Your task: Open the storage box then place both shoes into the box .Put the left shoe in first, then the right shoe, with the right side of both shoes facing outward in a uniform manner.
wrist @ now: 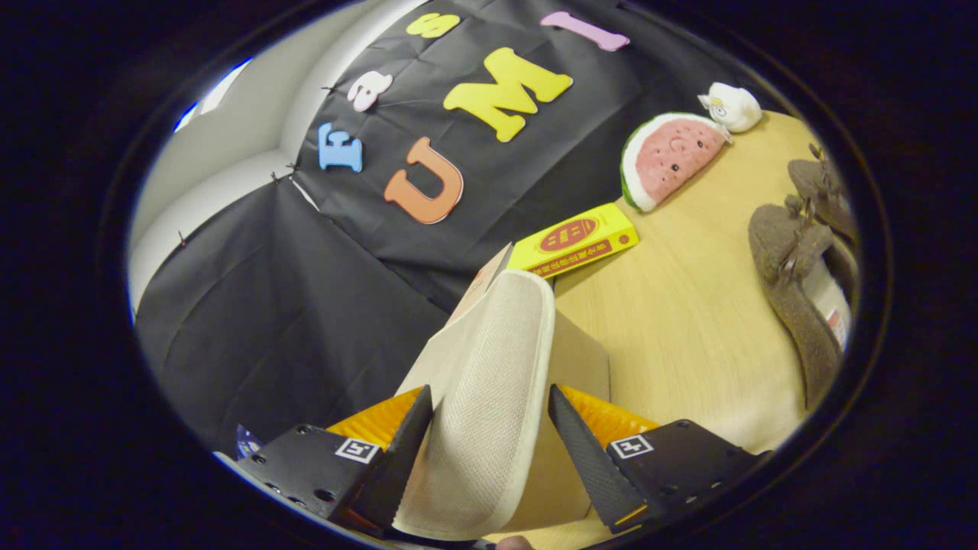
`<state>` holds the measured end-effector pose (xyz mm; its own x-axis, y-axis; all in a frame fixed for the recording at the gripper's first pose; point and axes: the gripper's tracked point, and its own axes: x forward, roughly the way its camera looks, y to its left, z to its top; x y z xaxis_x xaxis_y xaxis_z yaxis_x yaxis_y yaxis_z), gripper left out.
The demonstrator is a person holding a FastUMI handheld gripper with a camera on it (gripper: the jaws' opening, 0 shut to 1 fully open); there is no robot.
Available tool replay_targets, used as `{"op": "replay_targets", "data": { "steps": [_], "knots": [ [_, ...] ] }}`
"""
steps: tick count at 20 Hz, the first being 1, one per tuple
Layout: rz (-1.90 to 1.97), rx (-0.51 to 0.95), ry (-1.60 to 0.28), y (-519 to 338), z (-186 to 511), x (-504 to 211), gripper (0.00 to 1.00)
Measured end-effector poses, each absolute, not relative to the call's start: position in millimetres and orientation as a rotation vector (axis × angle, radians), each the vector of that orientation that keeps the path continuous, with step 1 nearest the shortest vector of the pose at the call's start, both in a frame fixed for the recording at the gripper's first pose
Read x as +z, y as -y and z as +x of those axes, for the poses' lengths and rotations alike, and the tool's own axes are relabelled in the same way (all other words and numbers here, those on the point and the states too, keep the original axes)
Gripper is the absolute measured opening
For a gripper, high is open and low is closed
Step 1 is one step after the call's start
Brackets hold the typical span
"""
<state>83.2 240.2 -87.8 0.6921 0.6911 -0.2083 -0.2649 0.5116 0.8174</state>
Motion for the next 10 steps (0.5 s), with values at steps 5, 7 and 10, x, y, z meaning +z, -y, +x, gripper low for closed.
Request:
{"op": "replay_targets", "data": {
  "steps": [5, 7, 10],
  "knots": [
    [0.917, 0.599, -0.531, -215.9, 78.9, -70.6, 0.56],
    [0.937, 0.582, -0.507, -204.0, 83.9, -54.2, 0.29],
    [0.88, 0.596, -0.51, -209.4, 82.1, -49.2, 0.08]
  ]
}}
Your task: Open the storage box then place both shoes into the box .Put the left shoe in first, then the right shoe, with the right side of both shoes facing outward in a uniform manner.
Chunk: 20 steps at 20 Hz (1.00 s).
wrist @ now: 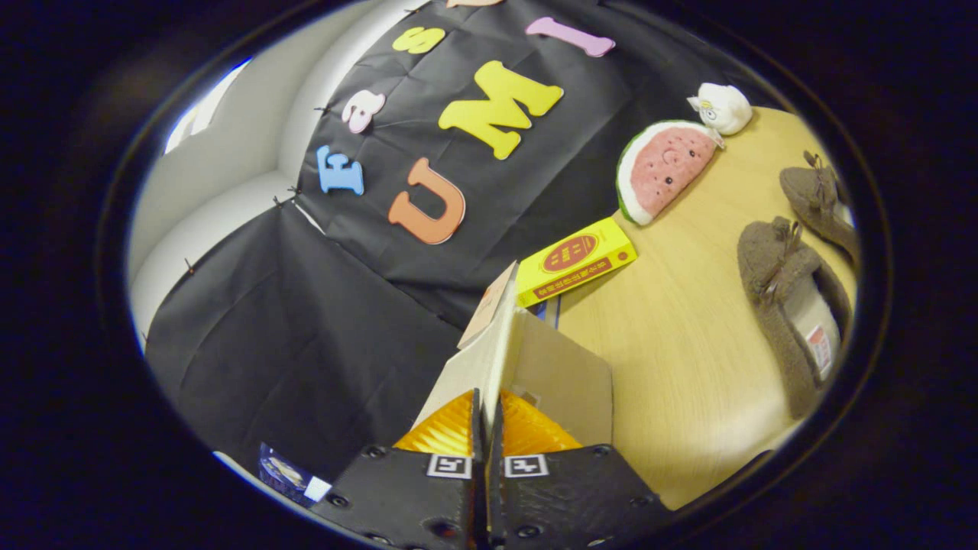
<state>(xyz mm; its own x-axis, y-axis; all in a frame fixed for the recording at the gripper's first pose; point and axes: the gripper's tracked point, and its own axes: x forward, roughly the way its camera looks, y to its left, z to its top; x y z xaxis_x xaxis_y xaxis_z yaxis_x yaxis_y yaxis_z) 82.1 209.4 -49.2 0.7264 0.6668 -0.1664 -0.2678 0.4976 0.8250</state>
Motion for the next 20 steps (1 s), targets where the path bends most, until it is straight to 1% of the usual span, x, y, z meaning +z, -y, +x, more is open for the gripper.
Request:
{"op": "replay_targets", "data": {
  "steps": [1, 7, 11, 17, 20],
  "knots": [
    [0.853, 0.606, -0.5, -206.7, 81.0, -40.6, 0.01],
    [0.773, 0.666, -0.422, -224.1, 71.8, 28.8, 0.01],
    [0.651, 0.676, -0.387, -254.0, 65.0, 61.2, 0.01],
    [0.552, 0.727, -0.335, -313.0, 52.2, 111.5, 0.01],
    [0.485, 0.765, -0.298, -349.5, 48.3, 127.5, 0.12]
  ]
}}
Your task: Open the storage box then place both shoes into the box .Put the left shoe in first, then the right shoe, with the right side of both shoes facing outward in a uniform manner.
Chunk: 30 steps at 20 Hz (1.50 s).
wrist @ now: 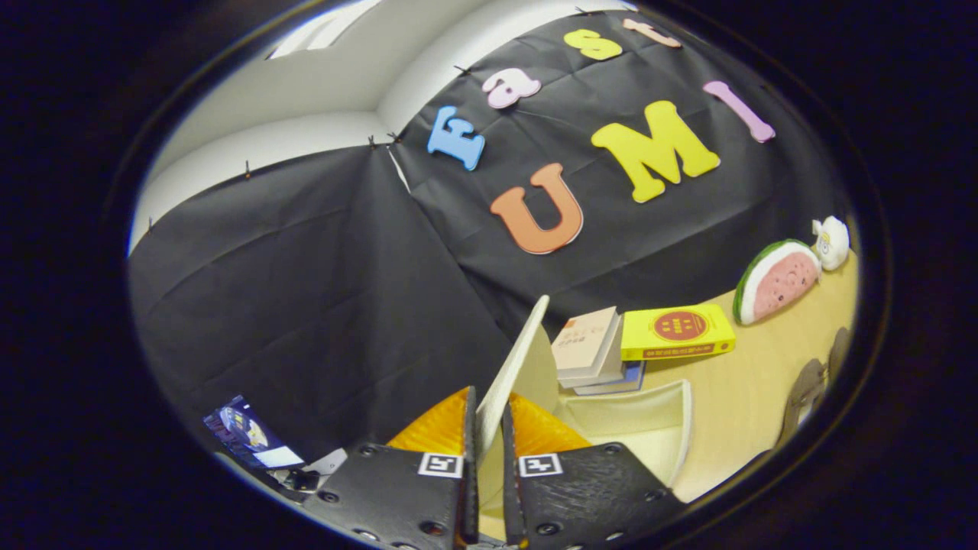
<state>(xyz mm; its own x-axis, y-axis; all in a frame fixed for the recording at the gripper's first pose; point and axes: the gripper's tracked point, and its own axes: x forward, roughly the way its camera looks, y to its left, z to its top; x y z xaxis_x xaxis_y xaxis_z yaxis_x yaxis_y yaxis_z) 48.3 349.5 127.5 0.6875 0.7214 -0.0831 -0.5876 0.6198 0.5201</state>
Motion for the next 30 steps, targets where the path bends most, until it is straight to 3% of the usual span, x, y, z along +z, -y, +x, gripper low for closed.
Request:
{"op": "replay_targets", "data": {
  "steps": [3, 6, 11, 12, 17, 22, 30],
  "knots": [
    [0.435, 0.815, -0.276, -384.1, 40.6, 130.4, 0.25],
    [0.417, 0.857, -0.276, -416.6, 37.8, 131.8, 0.29],
    [0.293, 0.968, -0.239, -466.0, 7.1, 136.7, 0.89],
    [0.277, 0.979, -0.221, -469.8, 1.3, 137.5, 0.93],
    [0.21, 0.973, -0.179, -475.8, -4.2, 131.2, 0.95],
    [0.147, 0.878, -0.116, -445.5, 8.8, 122.8, 0.95],
    [0.032, 0.676, 0.023, -323.7, 18.1, 115.7, 0.95]
  ]
}}
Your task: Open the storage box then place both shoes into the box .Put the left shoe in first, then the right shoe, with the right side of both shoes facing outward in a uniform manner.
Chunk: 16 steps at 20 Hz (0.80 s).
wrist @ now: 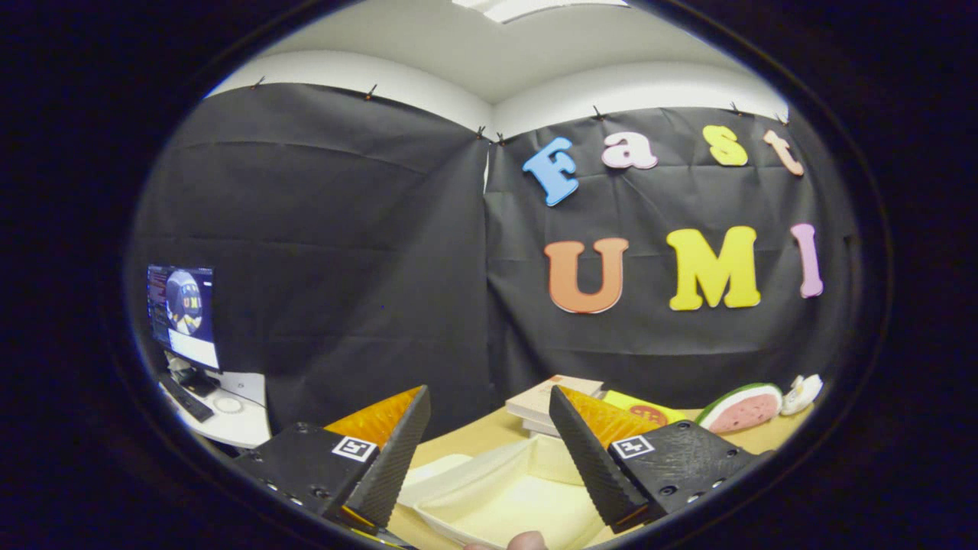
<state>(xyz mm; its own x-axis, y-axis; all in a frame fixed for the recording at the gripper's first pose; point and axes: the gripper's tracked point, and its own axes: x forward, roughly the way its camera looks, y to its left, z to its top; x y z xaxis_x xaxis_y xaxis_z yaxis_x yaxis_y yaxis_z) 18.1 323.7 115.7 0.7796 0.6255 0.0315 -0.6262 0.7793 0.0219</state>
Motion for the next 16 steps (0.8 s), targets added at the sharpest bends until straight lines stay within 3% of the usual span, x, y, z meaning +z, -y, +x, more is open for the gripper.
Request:
{"op": "replay_targets", "data": {
  "steps": [7, 16],
  "knots": [
    [0.047, 0.454, -0.044, -170.6, 45.6, 86.6, 0.95],
    [-0.007, 0.23, -0.392, -13.4, 80.6, -33.0, 0.96]
  ]
}}
